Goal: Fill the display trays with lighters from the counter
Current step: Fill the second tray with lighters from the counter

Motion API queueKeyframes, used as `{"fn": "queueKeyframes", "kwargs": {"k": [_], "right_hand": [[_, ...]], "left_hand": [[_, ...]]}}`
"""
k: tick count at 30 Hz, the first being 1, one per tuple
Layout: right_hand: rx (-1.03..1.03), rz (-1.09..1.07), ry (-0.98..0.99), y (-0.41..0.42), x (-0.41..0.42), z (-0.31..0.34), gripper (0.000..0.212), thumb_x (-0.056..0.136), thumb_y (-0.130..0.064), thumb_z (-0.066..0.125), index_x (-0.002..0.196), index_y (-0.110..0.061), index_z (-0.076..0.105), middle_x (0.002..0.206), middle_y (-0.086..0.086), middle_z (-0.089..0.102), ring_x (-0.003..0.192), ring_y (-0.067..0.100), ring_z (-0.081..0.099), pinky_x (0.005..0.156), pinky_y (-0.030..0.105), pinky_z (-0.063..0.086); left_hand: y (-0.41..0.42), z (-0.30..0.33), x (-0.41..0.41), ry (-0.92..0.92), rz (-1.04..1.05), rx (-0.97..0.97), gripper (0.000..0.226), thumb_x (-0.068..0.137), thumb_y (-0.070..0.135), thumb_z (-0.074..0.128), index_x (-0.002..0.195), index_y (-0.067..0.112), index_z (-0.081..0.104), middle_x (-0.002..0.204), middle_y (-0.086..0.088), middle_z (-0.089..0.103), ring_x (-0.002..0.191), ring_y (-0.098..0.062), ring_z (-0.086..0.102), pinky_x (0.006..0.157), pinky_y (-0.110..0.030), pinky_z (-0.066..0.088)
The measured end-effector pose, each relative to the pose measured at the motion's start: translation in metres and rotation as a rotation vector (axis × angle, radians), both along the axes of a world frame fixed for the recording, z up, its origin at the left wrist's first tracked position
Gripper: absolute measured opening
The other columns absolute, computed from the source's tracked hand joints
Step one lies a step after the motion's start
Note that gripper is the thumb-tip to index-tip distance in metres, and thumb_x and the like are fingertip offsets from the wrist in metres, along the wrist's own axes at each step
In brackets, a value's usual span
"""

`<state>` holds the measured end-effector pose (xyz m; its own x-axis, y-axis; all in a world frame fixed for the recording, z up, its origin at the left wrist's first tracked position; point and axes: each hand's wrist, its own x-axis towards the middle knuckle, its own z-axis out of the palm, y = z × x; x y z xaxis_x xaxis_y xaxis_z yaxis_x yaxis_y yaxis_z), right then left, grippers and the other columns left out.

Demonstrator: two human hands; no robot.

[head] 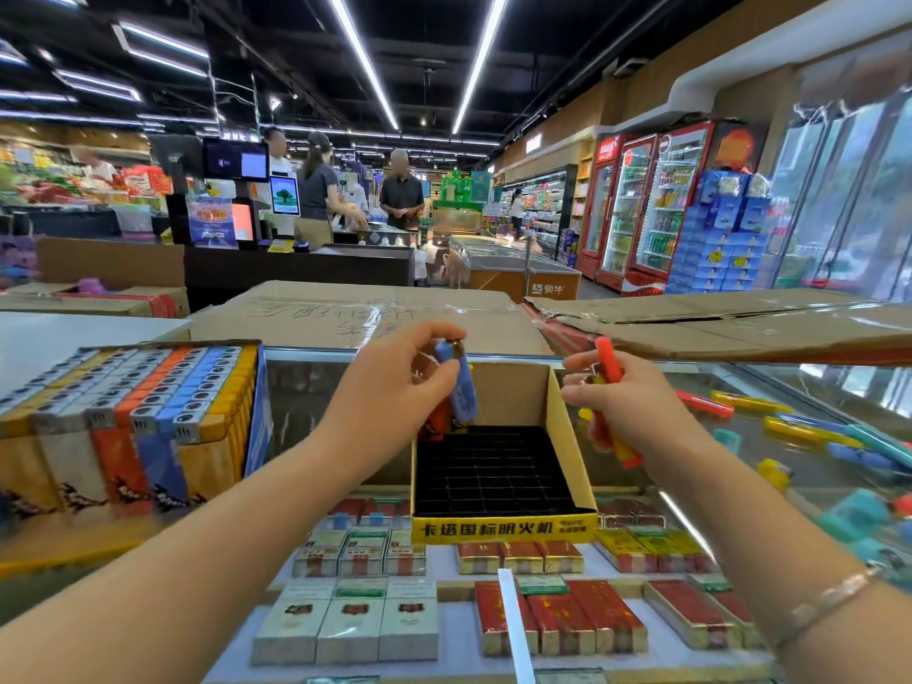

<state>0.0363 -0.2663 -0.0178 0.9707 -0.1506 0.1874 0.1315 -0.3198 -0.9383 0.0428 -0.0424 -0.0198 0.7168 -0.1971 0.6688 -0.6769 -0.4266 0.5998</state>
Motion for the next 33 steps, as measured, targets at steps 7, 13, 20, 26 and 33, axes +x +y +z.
{"fn": "queueKeyframes", "kwargs": {"k": [7,13,20,26,33], "right_hand": [[0.060,0.116,0.002,0.003,0.003,-0.004,0.039,0.085,-0.004,0.062,0.116,-0.027,0.059,0.098,0.008,0.066,0.049,0.014,0.050,0.042,0.024,0.046],[-0.008,0.121,-0.004,0.006,0.002,-0.002,0.032,0.086,-0.004,0.060,0.107,-0.027,0.060,0.083,0.009,0.060,0.046,0.013,0.050,0.042,0.023,0.044],[-0.060,0.118,-0.034,0.006,0.002,-0.003,0.028,0.085,-0.004,0.059,0.099,-0.028,0.061,0.074,0.006,0.056,0.041,0.011,0.049,0.040,0.021,0.043],[-0.070,0.105,-0.040,0.008,0.001,-0.003,0.031,0.086,-0.003,0.058,0.107,-0.025,0.060,0.071,0.006,0.053,0.039,0.011,0.047,0.039,0.021,0.043],[-0.095,0.095,-0.027,0.009,0.001,-0.004,0.030,0.088,-0.007,0.059,0.112,-0.026,0.059,0.080,0.008,0.058,0.044,0.013,0.049,0.041,0.021,0.044]], "left_hand": [[-0.011,-0.001,0.004,-0.023,-0.018,0.134,0.025,0.088,0.015,0.060,0.105,0.034,0.058,0.073,0.011,0.062,0.064,-0.001,0.058,0.060,-0.011,0.048],[-0.023,0.013,0.015,-0.042,0.024,0.325,0.026,0.089,0.020,0.059,0.112,0.033,0.058,0.095,0.012,0.064,0.078,-0.003,0.060,0.069,-0.018,0.052],[-0.024,0.001,0.023,-0.248,0.189,0.529,0.031,0.081,0.050,0.060,0.100,0.027,0.065,0.092,0.009,0.064,0.089,-0.009,0.049,0.078,-0.029,0.040],[-0.023,0.004,0.023,-0.422,0.333,0.536,0.036,0.077,0.056,0.061,0.087,0.022,0.069,0.079,0.005,0.067,0.081,-0.012,0.041,0.067,-0.028,0.023],[-0.028,0.005,0.024,-0.439,0.401,0.575,0.040,0.076,0.057,0.063,0.088,0.019,0.063,0.071,0.001,0.054,0.075,-0.013,0.037,0.065,-0.028,0.022]]}}
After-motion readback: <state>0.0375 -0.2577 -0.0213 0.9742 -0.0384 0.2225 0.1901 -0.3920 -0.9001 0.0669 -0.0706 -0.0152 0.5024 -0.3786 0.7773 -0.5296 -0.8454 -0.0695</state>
